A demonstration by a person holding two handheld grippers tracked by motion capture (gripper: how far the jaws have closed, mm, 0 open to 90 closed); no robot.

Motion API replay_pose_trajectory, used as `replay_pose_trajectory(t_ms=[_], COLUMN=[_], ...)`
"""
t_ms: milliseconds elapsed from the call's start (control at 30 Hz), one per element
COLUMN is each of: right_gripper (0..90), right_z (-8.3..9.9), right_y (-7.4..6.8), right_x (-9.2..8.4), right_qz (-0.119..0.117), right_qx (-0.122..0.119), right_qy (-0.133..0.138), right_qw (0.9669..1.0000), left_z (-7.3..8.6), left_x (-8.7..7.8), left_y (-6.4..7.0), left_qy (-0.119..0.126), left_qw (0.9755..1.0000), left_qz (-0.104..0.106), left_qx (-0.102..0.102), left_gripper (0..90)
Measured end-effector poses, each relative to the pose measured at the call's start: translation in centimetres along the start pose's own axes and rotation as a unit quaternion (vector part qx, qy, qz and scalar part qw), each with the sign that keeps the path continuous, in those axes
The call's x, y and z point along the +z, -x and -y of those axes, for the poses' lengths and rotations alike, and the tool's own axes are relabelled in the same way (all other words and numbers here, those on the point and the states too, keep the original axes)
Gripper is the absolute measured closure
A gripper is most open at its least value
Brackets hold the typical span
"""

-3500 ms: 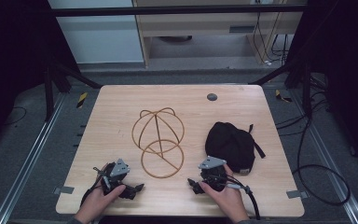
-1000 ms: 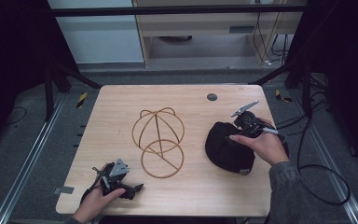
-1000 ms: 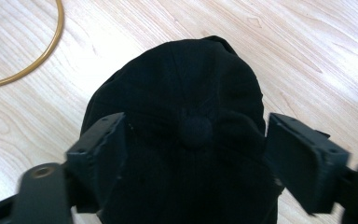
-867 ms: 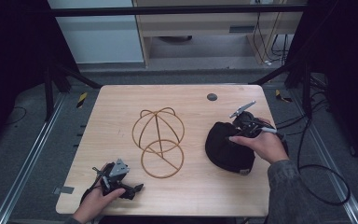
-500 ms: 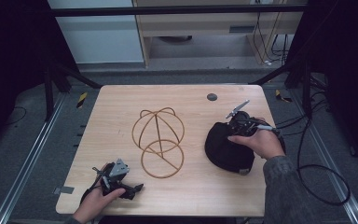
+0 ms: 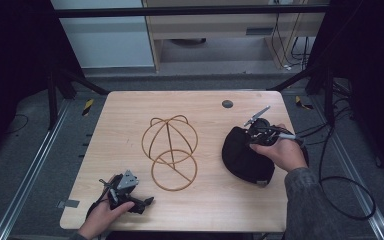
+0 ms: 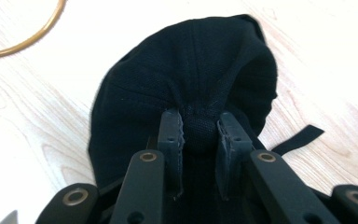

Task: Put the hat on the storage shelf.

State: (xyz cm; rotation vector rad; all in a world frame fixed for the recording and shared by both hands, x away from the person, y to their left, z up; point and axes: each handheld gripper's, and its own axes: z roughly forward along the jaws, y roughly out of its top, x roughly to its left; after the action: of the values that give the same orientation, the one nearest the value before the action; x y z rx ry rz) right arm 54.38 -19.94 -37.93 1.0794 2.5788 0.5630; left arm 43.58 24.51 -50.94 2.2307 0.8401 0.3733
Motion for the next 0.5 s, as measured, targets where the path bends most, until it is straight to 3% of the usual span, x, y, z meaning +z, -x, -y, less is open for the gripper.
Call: replay_pose_trajectory(t_ms=[300,500], right_gripper=[74.9,75.1], right_z=[0.0,-0.2], right_y=[-0.4,-0.3], right_x=[-2.8,-5.4], right_qz=[0.000,0.002], right_qx=[-0.002,0.012], right_qy=[0.034,0.063], right_qw=[0.9994,0.9979], left_z=[0.0,0.0], left_x=[0.0,0.0], left_y=[0.0,0.0], left_qy=[0.000,0.000], left_qw=[1.0000,1.0000], left_qz=[0.000,0.000], left_qx=[0.000,0.000], left_gripper=[0.0,0.0])
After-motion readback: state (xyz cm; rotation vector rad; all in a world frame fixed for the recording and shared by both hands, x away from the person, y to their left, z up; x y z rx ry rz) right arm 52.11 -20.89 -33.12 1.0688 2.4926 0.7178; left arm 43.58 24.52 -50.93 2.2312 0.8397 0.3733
